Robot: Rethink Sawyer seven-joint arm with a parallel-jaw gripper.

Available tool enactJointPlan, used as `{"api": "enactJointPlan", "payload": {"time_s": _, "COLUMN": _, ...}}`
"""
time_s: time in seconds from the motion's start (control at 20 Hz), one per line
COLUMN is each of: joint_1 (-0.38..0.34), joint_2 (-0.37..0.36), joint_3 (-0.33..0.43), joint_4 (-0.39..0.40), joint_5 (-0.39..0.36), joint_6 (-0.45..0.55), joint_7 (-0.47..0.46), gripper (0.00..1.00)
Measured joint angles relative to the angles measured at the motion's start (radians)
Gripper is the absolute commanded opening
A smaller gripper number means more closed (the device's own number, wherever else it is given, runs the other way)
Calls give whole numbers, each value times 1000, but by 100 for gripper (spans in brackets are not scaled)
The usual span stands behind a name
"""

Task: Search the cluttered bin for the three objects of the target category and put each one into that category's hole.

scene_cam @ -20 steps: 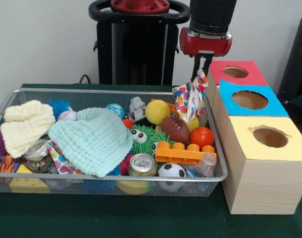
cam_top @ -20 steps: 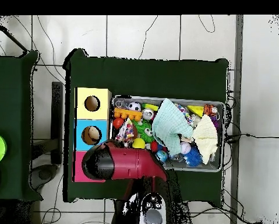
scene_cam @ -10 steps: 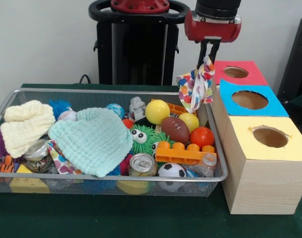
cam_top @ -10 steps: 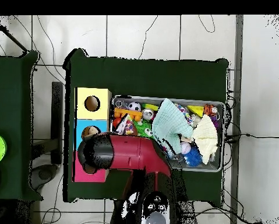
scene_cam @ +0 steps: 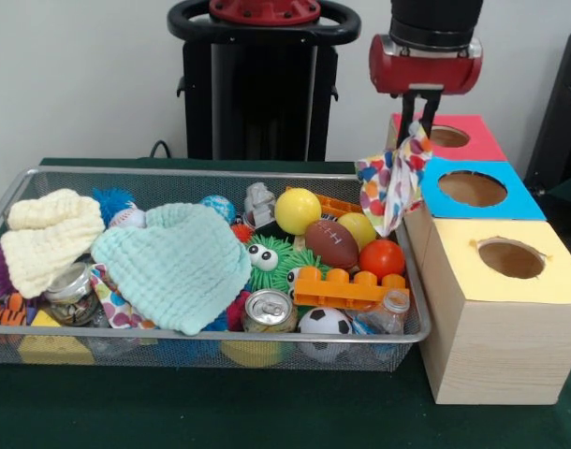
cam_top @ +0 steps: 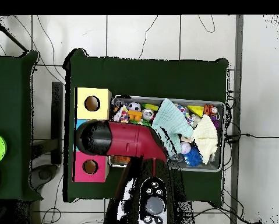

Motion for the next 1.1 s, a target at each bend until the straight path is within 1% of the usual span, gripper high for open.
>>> {"api": "enactJointPlan", "payload": {"time_s": 0.05, "joint_1": 3, "joint_2": 9, "joint_3": 0, "joint_4": -5, "joint_5": 7, "joint_6": 0, "joint_7": 0, "gripper": 0}}
{"api": "enactJointPlan", "payload": {"time_s": 0.1, "joint_1": 13, "joint_2": 33, "joint_3": 3, "joint_4": -18, "joint_5": 25, "joint_6": 0, "joint_7": 0, "gripper": 0}}
{"api": "enactJointPlan", "payload": {"time_s": 0.55, "joint_1": 53, "joint_2": 102, "joint_3": 10, "joint_4": -49, "joint_5": 84, "joint_6": 0, "joint_7": 0, "gripper": 0}}
{"api": "enactJointPlan", "payload": {"time_s": 0.75, "joint_1": 70, "joint_2": 119, "joint_3": 10, "joint_4": -60, "joint_5": 94, "joint_6": 0, "joint_7": 0, "gripper": 0}}
{"api": "enactJointPlan", "payload": {"time_s": 1.1, "joint_1": 86, "joint_2": 127, "joint_3": 10, "joint_4": -86, "joint_5": 96, "joint_6": 0, "joint_7": 0, "gripper": 0}}
